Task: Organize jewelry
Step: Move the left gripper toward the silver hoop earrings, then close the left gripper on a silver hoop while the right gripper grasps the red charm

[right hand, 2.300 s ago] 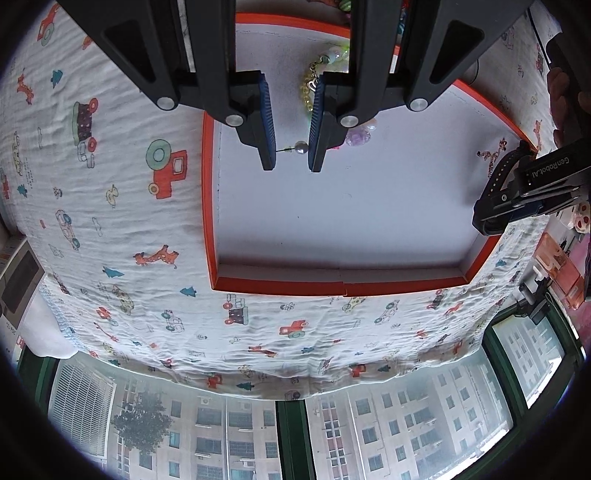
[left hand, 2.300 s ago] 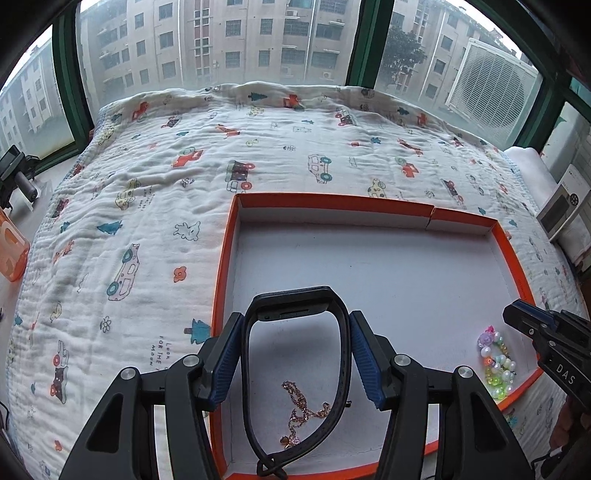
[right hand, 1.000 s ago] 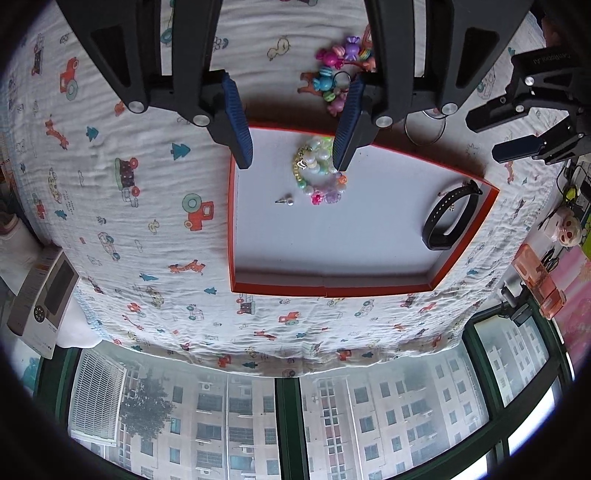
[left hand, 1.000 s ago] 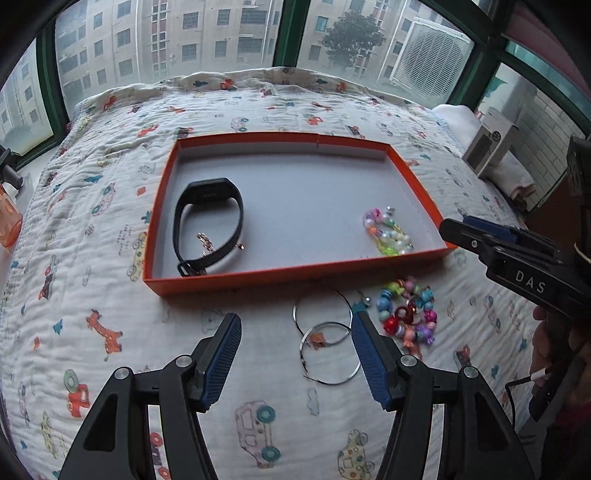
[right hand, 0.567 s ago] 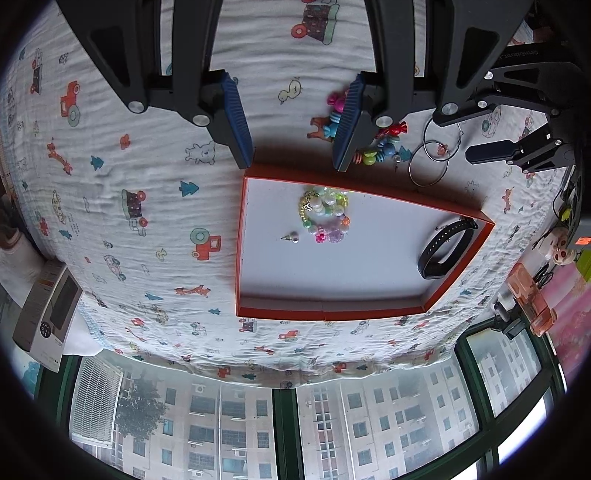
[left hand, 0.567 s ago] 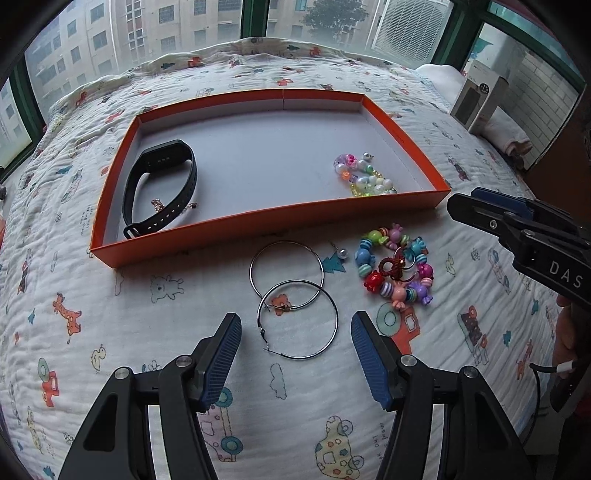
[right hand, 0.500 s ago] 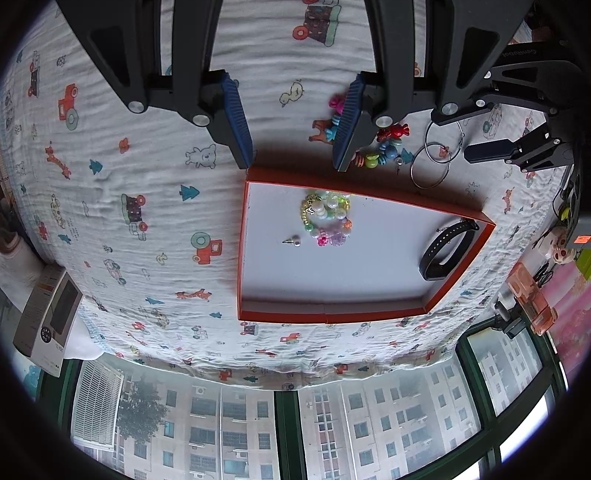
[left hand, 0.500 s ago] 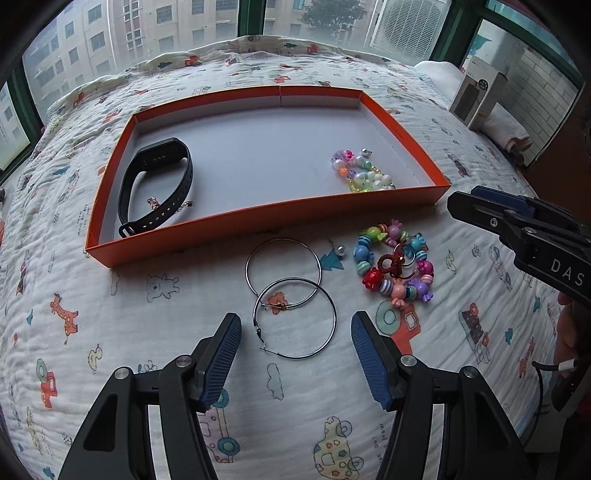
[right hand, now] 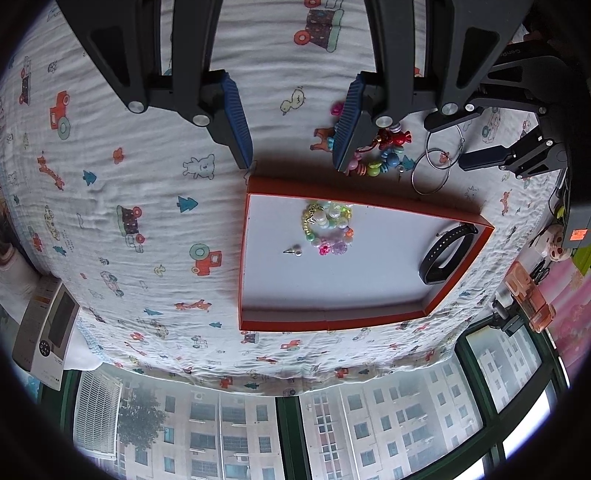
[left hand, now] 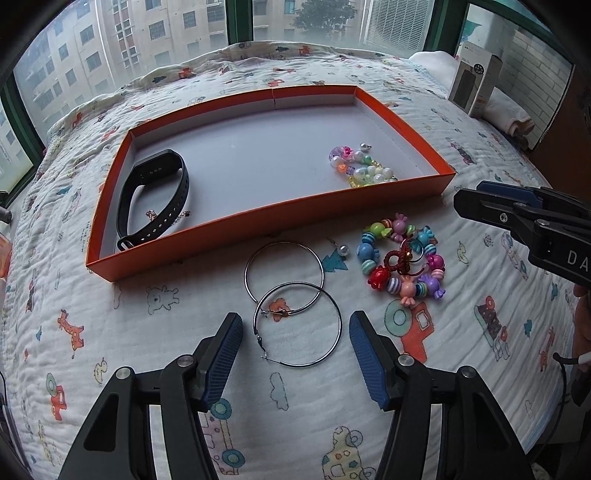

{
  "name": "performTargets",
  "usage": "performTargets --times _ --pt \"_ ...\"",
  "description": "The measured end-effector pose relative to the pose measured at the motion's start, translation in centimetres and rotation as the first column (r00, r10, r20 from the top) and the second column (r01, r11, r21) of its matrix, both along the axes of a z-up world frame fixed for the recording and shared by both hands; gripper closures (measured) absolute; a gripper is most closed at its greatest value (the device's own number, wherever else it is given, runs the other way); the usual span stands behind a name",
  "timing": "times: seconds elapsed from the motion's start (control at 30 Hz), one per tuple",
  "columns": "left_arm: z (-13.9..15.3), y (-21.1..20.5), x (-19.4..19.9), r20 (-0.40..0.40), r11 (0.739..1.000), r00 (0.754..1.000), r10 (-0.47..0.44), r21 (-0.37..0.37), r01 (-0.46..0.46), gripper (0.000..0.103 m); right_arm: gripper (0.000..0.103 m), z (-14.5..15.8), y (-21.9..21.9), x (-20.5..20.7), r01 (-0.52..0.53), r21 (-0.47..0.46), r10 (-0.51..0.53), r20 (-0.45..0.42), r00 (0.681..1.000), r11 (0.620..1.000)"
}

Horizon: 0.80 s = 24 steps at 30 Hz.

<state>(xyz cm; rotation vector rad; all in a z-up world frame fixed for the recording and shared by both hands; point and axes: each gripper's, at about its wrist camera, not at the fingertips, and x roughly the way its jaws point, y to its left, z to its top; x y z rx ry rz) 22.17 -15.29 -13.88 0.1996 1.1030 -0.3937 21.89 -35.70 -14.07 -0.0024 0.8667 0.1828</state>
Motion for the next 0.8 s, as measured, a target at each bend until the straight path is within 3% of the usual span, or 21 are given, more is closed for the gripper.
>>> performTargets --times 0.13,0.63,0.8 --pt "0.1 0.3 0.0 0.011 1.0 1.0 0.004 0.005 -0.004 0.05 0.053 -0.4 0.3 -0.4 -0.023 0.005 0.023 -0.016 1.0 1.0" --pt "0.8 1.8 -0.7 0.023 0.999 0.999 0.029 -0.031 -0.028 0.051 0.054 -0.9 2.9 -1.4 -0.121 0.047 0.123 -0.04 0.992 0.992" --pt "1.2 2.6 -0.7 0.028 0.998 0.999 0.041 -0.044 -0.04 0.051 0.064 -1.3 4.2 -1.0 -0.153 0.063 0.156 -0.055 0.986 0.986"
